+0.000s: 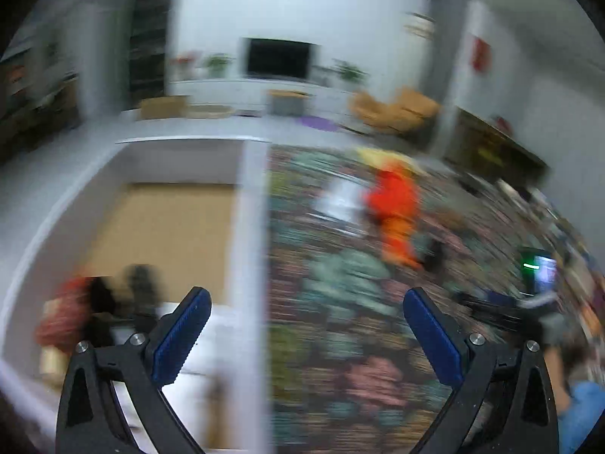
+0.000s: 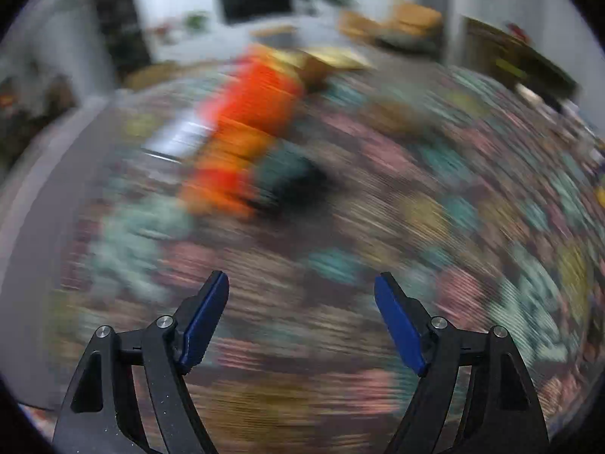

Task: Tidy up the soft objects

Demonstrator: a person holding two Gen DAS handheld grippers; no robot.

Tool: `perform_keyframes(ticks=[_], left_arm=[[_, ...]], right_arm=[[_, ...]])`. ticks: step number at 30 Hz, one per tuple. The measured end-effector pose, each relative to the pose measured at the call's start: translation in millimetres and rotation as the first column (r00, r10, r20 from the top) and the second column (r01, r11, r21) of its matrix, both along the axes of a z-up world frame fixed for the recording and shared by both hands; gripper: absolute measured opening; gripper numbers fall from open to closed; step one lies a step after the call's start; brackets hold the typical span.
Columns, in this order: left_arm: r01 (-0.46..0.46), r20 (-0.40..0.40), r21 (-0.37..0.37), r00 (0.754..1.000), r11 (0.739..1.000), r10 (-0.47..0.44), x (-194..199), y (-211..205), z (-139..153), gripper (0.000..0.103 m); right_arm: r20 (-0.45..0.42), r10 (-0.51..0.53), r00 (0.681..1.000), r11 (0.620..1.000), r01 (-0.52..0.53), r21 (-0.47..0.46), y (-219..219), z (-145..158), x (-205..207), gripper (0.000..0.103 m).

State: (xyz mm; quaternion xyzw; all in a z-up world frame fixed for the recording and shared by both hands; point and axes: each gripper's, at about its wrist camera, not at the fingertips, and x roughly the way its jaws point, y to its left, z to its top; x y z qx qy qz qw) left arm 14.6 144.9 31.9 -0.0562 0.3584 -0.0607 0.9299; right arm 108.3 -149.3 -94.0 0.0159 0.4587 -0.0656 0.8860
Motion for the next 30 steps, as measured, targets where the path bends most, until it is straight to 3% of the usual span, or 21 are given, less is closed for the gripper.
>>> perform_keyframes(ticks=[1, 2, 4, 7, 9, 18, 20, 30], left_arm=[[0.063, -0.025, 0.004, 0.998, 0.998, -0.063, 6, -25, -10, 0.102], [0.113, -0.057, 0.011, 0.992, 0.994, -0.112, 14, -49, -24, 0.102], [0.169, -0.122, 0.031, 0.979, 0.985, -0.164, 31, -84, -55, 0.102], [0.175, -0.197, 0.078, 0.968, 0.981, -0.157, 54, -110, -98, 0.102], [0.157, -0.206, 0.099, 0.969, 0.983, -0.134, 64, -112, -112, 0.102], [0.107, -0.233, 0.193, 0.970, 0.975, -0.061, 121, -99, -151, 0.103], [0.087, -0.217, 0.167, 0.975, 0.982, -0.050, 122, -95, -154, 0.103], [0.081, -0.208, 0.173, 0.977, 0.982, -0.044, 124, -94, -155, 0.103]], right_arm=[[-0.006, -0.038, 0.999, 0.999, 0.038, -0.002, -13, -10, -4, 0.082], [0.043, -0.040, 0.998, 0.999, 0.040, -0.001, -19, -12, -15, 0.082], [0.050, -0.086, 0.995, 0.996, 0.086, 0.005, -27, -10, -16, 0.082], [0.061, -0.088, 0.994, 0.996, 0.088, -0.002, -32, -11, -18, 0.084], [0.050, -0.077, 0.996, 0.996, 0.079, -0.035, -27, -13, -15, 0.088], [0.050, -0.077, 0.996, 0.997, 0.078, -0.028, -23, -9, -19, 0.091], [0.050, -0.077, 0.996, 0.997, 0.078, -0.028, -22, -10, -18, 0.091], [0.049, -0.075, 0.996, 0.997, 0.076, -0.027, -22, -10, -18, 0.091]])
